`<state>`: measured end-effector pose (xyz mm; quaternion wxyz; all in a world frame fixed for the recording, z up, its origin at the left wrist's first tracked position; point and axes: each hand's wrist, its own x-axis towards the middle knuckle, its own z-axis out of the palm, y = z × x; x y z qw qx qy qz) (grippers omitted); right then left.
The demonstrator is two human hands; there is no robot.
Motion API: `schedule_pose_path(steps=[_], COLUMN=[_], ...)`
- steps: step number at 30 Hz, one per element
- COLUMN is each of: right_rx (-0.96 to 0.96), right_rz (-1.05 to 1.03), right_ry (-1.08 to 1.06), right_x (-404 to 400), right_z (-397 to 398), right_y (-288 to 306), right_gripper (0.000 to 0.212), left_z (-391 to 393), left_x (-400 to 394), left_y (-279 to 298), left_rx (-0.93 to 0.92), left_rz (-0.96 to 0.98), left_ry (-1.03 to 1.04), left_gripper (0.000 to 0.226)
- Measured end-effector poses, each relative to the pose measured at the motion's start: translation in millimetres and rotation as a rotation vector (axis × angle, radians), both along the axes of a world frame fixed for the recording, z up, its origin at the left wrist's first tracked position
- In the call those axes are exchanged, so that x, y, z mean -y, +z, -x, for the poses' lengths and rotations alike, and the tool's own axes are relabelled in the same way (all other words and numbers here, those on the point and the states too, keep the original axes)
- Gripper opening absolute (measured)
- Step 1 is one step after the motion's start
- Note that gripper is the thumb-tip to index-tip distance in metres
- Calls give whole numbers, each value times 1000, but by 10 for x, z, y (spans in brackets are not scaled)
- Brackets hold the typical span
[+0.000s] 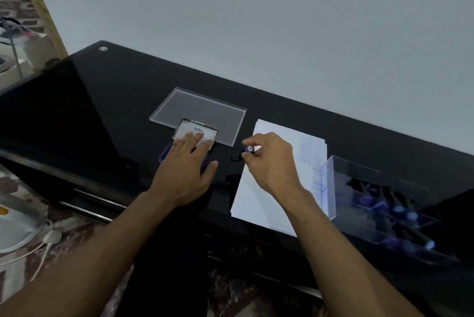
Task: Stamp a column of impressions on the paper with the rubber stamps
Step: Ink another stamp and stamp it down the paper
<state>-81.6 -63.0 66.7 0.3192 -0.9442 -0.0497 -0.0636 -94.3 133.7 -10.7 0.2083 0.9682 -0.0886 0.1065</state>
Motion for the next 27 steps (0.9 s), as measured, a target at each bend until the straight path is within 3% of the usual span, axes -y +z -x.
schedule_pose_path(steps=[10, 15, 27], right_rx=[-3, 39, 27], right_rz=[5, 68, 259], right_ry=[-165, -236, -169], right_x=[824, 1170, 1453], right_z=[140, 98, -212], right_y=[-41, 13, -77], right_gripper=[24, 14, 19], left_z=[-108, -207, -660], left_x=[871, 1182, 1525], left_y=[-49, -44, -132], left_rx=[-4, -40, -95], left_rz=[33, 48, -53], left_ry=[-198, -245, -281], left_gripper=[61, 62, 69])
